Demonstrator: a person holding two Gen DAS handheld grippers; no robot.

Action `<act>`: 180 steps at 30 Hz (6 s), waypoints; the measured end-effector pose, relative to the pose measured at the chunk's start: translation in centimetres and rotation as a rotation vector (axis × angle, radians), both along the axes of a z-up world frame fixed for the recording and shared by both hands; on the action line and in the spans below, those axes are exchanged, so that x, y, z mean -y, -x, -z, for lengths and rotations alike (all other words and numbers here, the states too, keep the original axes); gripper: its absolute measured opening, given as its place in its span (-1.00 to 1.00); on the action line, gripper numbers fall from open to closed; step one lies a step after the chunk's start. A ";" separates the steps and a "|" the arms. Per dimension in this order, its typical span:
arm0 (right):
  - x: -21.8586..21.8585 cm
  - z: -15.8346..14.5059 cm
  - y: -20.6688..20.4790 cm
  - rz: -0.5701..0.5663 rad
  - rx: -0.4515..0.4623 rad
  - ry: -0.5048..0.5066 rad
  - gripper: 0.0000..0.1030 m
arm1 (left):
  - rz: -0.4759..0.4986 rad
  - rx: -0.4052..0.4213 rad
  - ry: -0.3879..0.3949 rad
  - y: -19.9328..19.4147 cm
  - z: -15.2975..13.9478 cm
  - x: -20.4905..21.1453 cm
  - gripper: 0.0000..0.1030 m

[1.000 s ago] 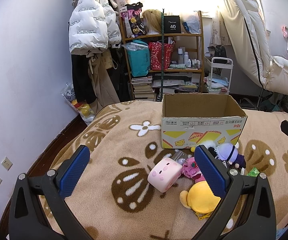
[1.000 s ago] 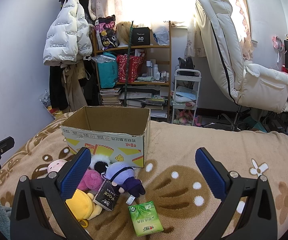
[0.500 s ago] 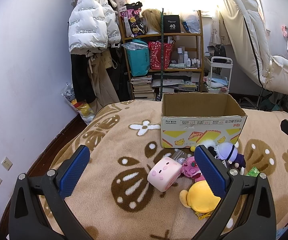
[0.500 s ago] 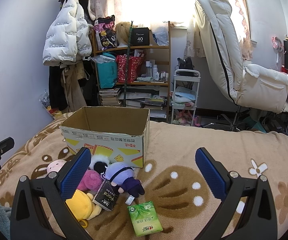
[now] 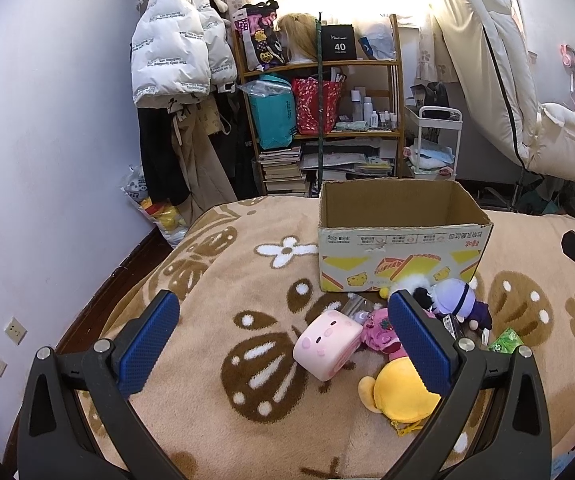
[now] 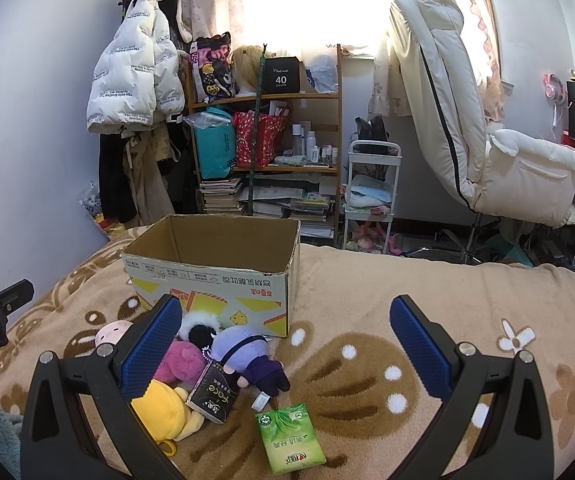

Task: Organize soft objects
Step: 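Lower the left gripper onto the yellow plush while the right gripper grasps the green tissue pack, then lift the yellow plush and green tissue pack and carry both toward the box, then open both grippers to drop the yellow plush and green pack into the box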

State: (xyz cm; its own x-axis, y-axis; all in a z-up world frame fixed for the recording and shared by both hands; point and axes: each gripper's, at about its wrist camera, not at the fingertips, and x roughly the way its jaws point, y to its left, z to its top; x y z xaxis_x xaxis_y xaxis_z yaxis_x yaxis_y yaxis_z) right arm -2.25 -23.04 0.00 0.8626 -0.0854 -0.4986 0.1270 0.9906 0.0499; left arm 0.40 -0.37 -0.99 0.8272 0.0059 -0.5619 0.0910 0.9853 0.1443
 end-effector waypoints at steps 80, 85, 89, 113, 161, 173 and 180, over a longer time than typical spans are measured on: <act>-0.8 18.0 -8.5 -0.007 -0.909 -0.170 0.16 | 0.263 -0.684 -0.141 -5.6 17.7 10.7 0.54; -1.4 16.4 -8.1 -0.003 -0.836 -0.135 0.15 | 0.231 -0.666 -0.145 -4.3 16.2 9.7 0.53; -1.6 15.0 -7.6 -0.005 -0.759 -0.148 0.15 | 0.205 -0.636 -0.129 -3.4 14.5 8.9 0.52; 0.9 2.8 -2.5 -0.005 -0.176 -0.112 0.15 | 0.090 -0.081 0.015 0.4 -0.4 4.2 0.52; -1.0 3.3 -18.6 -0.131 -0.041 -0.106 0.15 | 0.105 -0.017 -0.011 -19.2 0.0 6.9 0.57; -1.0 5.2 -19.7 -0.145 -0.131 -0.096 0.17 | 0.105 -0.061 0.035 -19.7 0.7 6.3 0.77; -1.0 5.3 -19.5 -0.153 -0.147 -0.106 0.26 | 0.074 -0.058 0.036 -19.3 0.2 5.4 0.95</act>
